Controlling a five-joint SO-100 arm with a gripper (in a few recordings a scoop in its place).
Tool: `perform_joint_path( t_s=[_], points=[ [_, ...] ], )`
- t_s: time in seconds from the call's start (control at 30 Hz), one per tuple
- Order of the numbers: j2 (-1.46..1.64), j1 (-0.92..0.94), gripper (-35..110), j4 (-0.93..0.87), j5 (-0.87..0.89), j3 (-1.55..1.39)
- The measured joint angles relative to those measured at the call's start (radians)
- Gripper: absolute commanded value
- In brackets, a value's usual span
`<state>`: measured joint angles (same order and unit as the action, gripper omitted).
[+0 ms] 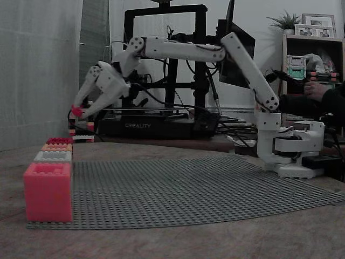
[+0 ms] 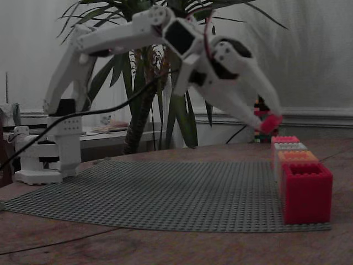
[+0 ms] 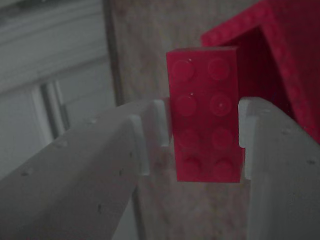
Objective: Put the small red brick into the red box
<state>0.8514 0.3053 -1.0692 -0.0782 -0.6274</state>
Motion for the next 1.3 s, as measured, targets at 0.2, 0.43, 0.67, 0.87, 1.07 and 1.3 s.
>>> perform_joint_path(
  t_s=[0.2,0.43,0.67,0.87,1.07,1.3],
  points=[
    [-0.164,-0.015,0,-0.078,-0.002,0.245],
    [-0.321,-0.023,1,-0.081,-0.035,0.430],
    [-0.353,-0.025,13,-0.080,-0.037,0.471],
    [-0.387,-0.028,12,-0.080,-0.054,0.492],
    [-0.390,-0.031,0,-0.080,-0.071,0.492],
    [-0.261,-0.040,0,-0.084,-0.049,0.336]
  ],
)
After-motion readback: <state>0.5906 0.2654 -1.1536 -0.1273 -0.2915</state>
